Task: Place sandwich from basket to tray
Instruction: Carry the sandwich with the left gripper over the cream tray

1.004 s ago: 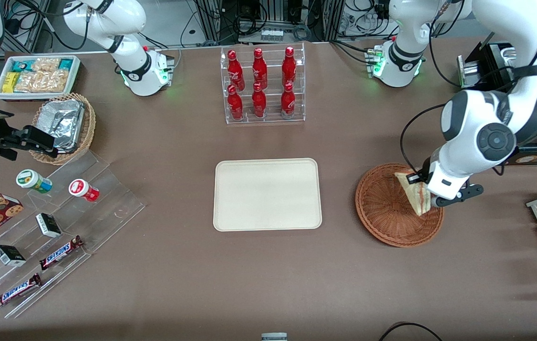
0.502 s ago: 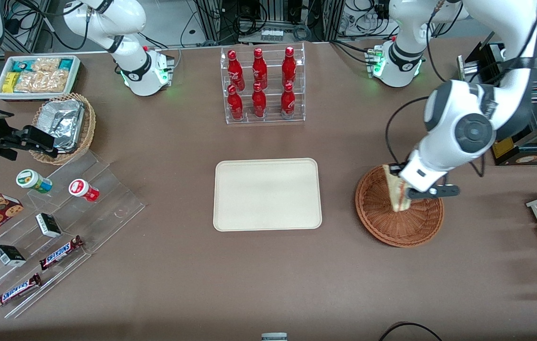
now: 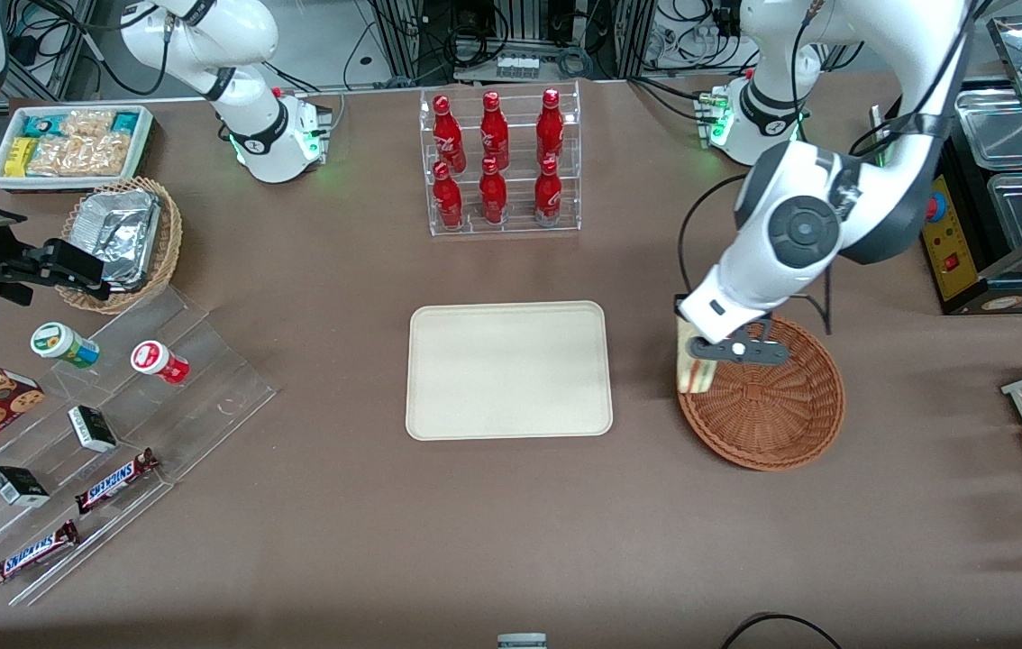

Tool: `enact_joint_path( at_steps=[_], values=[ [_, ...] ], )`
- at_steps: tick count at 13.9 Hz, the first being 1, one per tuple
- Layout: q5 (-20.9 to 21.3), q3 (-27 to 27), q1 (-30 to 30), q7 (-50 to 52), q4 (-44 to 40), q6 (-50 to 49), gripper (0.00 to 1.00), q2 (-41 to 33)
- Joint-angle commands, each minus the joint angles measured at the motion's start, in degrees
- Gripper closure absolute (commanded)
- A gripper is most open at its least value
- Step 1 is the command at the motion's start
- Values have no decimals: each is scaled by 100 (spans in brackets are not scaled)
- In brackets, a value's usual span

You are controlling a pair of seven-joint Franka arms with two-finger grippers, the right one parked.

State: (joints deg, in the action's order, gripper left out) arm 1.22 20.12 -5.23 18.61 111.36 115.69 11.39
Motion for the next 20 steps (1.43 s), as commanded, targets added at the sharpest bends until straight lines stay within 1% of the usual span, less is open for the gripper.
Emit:
enact_joint_path(
  at_steps=[1,5,6,7,9,11,14,18,20],
  values=[
    [36,36,-197,362,-176,155,100,223],
    [106,492,-232,898,-333,393,100,592],
    [202,580,-232,1030,-395,393,100,671],
    [395,659,-241,1327,-491,402,100,785],
    [921,948,-241,2082,-737,393,100,1135],
    [1283,1160,-241,2654,-948,384,100,1435],
    [1521,1371,-241,3078,-1168,367,100,1708],
    [1741,1644,-250,3176,-1494,331,100,2156],
    [1899,1645,-564,3324,-1721,322,100,2349]
  ],
)
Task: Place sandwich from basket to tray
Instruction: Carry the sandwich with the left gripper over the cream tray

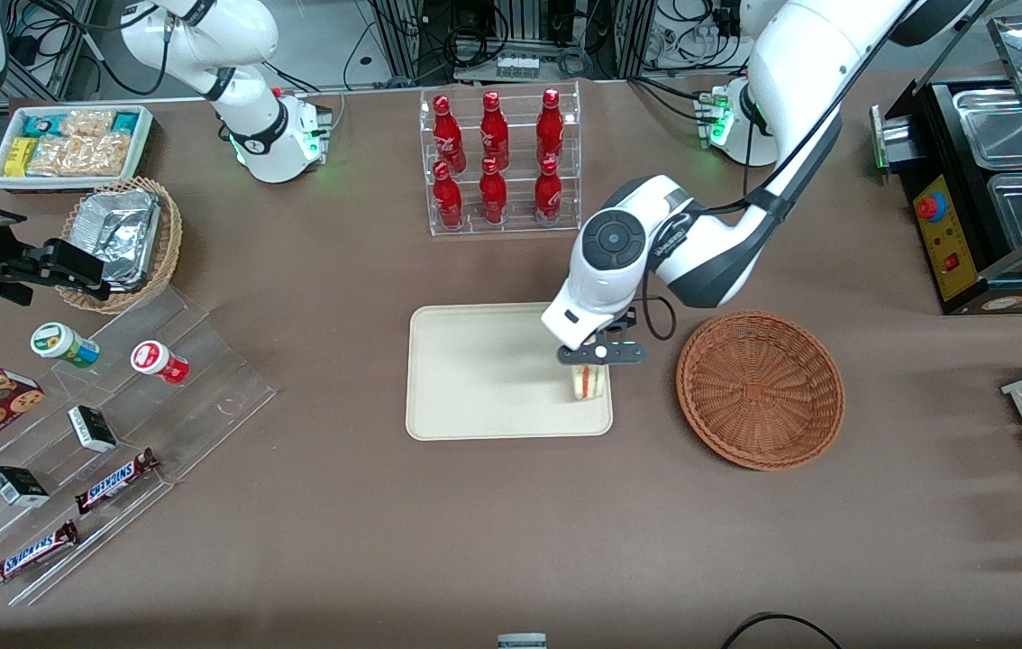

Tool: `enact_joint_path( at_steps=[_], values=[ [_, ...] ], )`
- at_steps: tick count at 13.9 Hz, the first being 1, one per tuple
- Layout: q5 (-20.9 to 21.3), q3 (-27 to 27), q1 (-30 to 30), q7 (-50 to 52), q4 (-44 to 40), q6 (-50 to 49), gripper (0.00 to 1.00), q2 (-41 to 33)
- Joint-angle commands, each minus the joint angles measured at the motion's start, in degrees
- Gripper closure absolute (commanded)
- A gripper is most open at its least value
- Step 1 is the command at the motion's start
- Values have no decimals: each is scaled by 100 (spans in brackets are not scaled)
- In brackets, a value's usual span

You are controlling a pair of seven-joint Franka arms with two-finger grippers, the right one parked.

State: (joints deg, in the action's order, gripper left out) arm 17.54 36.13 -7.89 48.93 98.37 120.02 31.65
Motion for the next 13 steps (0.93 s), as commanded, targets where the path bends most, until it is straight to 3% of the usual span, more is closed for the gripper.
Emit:
enact_joint_path(
  at_steps=[1,3,5,8,13],
  values=[
    [398,43,-406,449,-528,-110,100,455],
    [767,52,-451,670,-599,-101,100,614],
    [803,69,-477,627,-652,-93,100,684],
    [1180,61,-565,670,-731,-101,100,852],
    [1225,52,-661,723,-740,-75,100,992]
  ],
)
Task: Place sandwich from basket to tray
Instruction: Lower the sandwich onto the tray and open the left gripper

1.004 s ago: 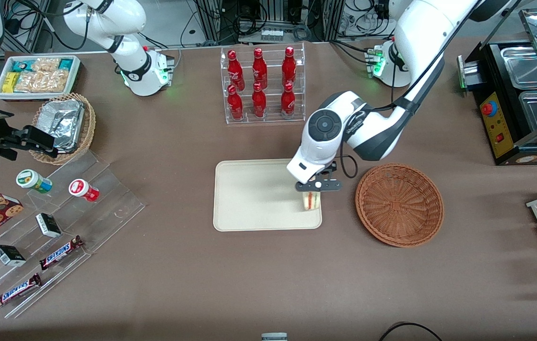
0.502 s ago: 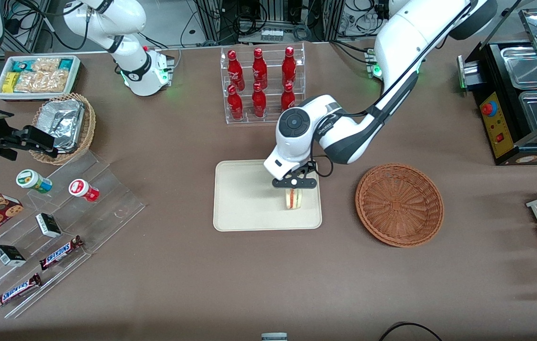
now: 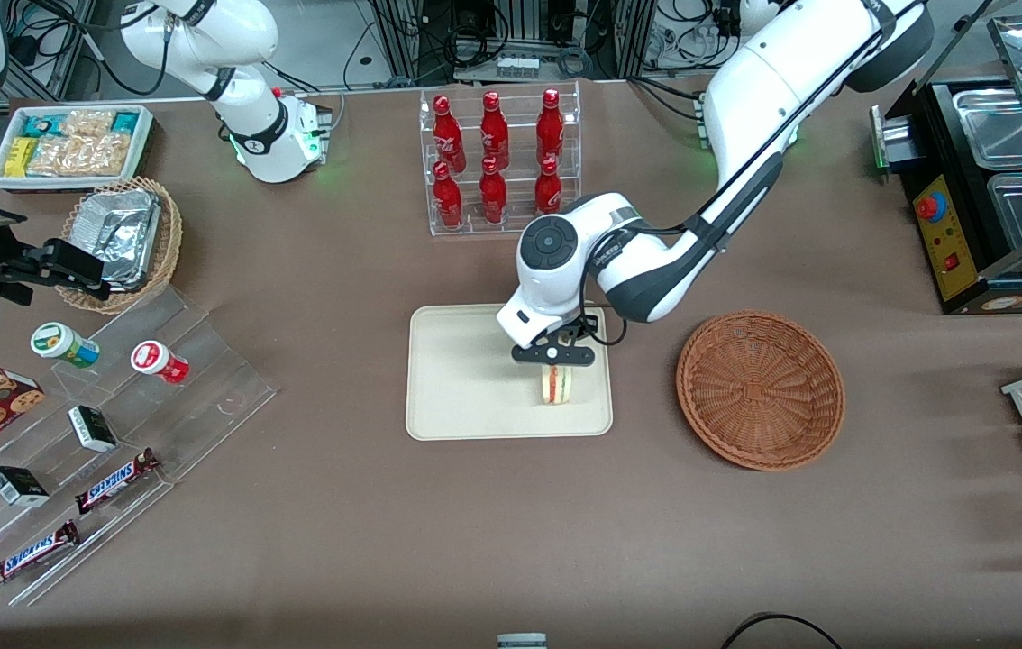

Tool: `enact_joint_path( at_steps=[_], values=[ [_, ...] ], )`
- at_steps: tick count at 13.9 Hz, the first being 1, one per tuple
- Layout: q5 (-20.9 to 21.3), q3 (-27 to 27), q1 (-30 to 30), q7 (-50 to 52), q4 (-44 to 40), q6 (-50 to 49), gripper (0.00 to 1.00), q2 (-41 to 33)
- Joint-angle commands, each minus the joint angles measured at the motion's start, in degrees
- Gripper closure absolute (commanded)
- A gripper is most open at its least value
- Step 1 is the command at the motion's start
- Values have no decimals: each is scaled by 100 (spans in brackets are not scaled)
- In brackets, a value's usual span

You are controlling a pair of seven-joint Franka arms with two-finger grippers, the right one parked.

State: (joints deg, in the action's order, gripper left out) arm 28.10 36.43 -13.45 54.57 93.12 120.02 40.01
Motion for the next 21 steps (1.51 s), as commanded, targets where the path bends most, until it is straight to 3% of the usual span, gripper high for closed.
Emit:
enact_joint_path(
  at_steps=[1,5,8,11,12,15,21],
  values=[
    [169,22,-123,160,-215,-66,100,182],
    [230,13,-149,247,-259,-22,100,279],
    [861,30,-149,826,-277,39,100,498],
    [881,30,-149,898,-286,57,100,516],
    [855,30,-149,907,-347,57,87,517],
    [855,48,-149,924,-417,66,0,569],
    [575,127,-149,1170,-619,5,0,543]
  ],
)
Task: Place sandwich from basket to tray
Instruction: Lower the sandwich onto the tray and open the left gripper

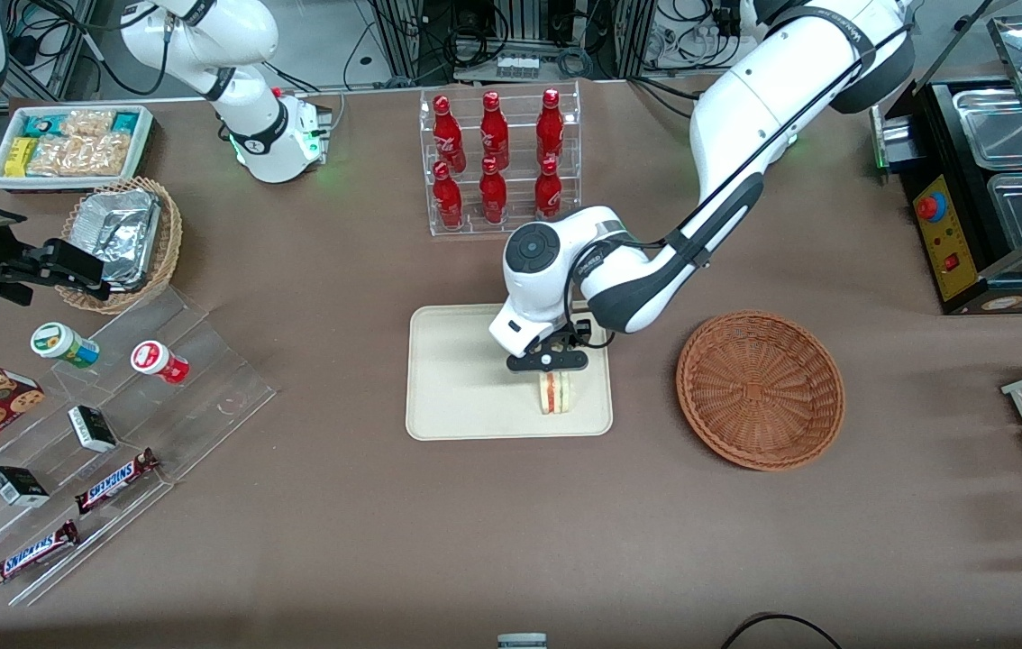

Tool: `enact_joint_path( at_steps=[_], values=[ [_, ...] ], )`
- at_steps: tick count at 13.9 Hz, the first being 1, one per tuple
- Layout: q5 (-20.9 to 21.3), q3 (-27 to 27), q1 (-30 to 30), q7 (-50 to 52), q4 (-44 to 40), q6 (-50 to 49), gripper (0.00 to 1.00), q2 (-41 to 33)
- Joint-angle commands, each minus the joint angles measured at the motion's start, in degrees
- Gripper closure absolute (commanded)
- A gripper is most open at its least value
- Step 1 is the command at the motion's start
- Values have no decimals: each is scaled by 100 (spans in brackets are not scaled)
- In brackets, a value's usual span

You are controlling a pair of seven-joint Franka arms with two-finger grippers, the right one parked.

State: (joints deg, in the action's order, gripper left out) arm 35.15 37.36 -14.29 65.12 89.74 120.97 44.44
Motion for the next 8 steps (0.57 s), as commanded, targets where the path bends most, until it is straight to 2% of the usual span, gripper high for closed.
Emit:
enact_joint_path(
  at_steps=[1,7,8],
  values=[
    [-227,34,-65,115,-316,-144,0,48],
    [-307,96,-30,89,-299,-820,0,-478],
    [-516,122,-4,45,-282,-943,0,-662]
  ],
)
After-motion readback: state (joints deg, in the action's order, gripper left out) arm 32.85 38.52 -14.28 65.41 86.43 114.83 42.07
